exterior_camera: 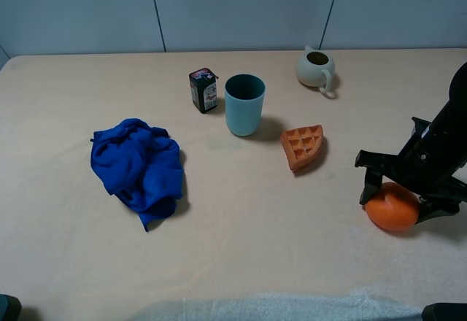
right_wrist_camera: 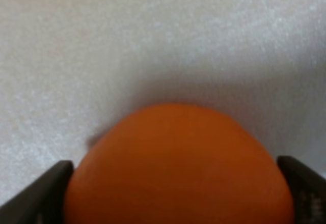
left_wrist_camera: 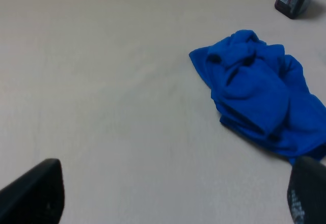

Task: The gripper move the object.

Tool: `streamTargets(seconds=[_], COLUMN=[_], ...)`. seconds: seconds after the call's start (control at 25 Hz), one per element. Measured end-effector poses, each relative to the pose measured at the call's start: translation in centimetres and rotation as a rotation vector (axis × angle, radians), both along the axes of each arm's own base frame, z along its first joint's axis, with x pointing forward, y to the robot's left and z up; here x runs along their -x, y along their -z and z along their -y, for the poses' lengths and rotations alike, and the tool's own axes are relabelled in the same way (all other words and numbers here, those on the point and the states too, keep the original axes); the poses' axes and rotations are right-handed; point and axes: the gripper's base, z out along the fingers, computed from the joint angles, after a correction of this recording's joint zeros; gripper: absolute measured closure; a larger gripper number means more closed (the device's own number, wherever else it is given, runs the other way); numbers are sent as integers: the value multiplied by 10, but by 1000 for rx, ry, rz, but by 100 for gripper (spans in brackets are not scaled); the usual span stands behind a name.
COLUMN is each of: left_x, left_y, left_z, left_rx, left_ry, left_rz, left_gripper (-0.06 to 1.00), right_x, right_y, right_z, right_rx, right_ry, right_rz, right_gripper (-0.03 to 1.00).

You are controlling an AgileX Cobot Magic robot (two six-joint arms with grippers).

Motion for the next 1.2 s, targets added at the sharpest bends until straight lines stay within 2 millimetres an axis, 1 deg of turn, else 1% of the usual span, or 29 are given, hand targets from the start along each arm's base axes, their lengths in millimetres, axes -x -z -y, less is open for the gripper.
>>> streamTargets(seconds=[0.8,0.96,1.2], left_x=[0,0,0], left_y=[0,0,0], left_z=[0,0,0], left_rx=[0,0,0], left_ry=[0,0,0], left_rz=[0,0,0], left_gripper=[6,6,6], right_x=[0,0,3], right_y=[0,-7,-24], right_z=[0,-1,-1], right_rx=[-4,-9,-21], right_ry=[5,7,4], right_rz=[5,30,65], right_gripper=[41,41,41])
